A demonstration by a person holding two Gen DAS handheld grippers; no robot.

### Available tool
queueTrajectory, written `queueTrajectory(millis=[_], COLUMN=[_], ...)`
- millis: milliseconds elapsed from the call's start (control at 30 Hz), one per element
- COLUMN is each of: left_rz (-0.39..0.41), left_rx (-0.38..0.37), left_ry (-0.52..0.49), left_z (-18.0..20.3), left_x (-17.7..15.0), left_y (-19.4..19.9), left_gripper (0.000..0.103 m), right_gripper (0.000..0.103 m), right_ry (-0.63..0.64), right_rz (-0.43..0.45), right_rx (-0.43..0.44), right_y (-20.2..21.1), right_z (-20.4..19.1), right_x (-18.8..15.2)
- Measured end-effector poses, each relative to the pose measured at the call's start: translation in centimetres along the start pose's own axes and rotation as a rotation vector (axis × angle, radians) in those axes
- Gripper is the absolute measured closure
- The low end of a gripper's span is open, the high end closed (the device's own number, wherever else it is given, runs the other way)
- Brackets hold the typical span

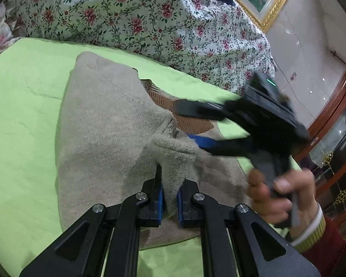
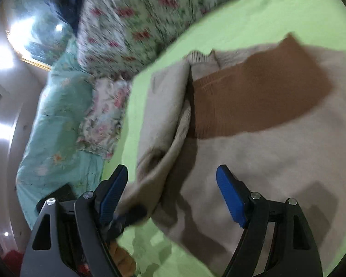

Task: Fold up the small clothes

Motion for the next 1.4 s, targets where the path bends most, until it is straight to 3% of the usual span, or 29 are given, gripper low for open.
queueTrajectory(millis=[67,100,133,233,333,467,600,667,867,1067,1267,1400], left_rz=[-0.005,-0.008,-0.009,-0.016,-0.015,0.006,-0.017,-0.052,-0.176,-0.177,-0.248,-0.260], left_rx=[-0.003,-0.003,0.000,0.014,-0.016,-0.100,-0.177,-0.197,-0.216,-0.240,-0.234,-0.247], left_ry=[0.000,0.002,0.002,0.001,0.007,-0.036,-0.088,-0.103,-0.085,-0.080,-0.092,-0.065], left_z=[-0.3,-0.4,-0.6,-0.7,-0.1,3.4,7.7,9.5,11.0,12.0,12.7,12.3], left_x=[-0.2,-0.1,0.0,0.1,0.4,0.8,0.3,-0.6,-3.0,-2.7,-4.0,-4.1], left_y=[0.3,0.3,0.4,0.5,1.0,1.4,-0.6,-2.7,-8.0,-8.7,-10.8,-9.9], left_gripper=[0.095,0.095,0.095,0.095,0.095,0.095,0.095,0.095,0.095,0.095,0.094,0.085], right_gripper=[0.028,0.036,0.055,0.082,0.085,0.087,0.087,0.087,0.087,0.087,0.086,0.076], right_ry=[0.005,-0.001,-0.014,-0.035,0.040,0.140,0.159,0.125,0.036,0.090,0.068,0.022], right_rz=[-0.039,-0.055,-0.072,-0.074,-0.012,0.116,0.203,0.220,0.196,0.226,0.210,0.235], right_rx=[0.012,0.007,-0.006,0.002,0.007,-0.013,-0.071,-0.140,-0.274,-0.316,-0.391,-0.382], right_y=[-3.1,-4.3,-6.1,-8.4,-6.7,0.1,5.9,8.0,8.5,9.6,9.4,10.8], right_z=[-1.0,-1.2,-1.3,-1.6,-3.7,-5.1,-2.9,0.0,6.8,6.6,9.3,10.2], right_x=[1.6,2.3,3.4,5.3,5.4,4.5,3.8,3.3,2.2,2.4,1.8,1.2])
Point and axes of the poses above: each gripper's, at about its wrist camera, not at the fingertips, and y roughly against the way its jaws point, z to its right, x to its top, the point moved 4 cm from there along -y, roughly the way its jaws point, and after that the axes turned 7 degrees about -y, right-handed, at the moved point
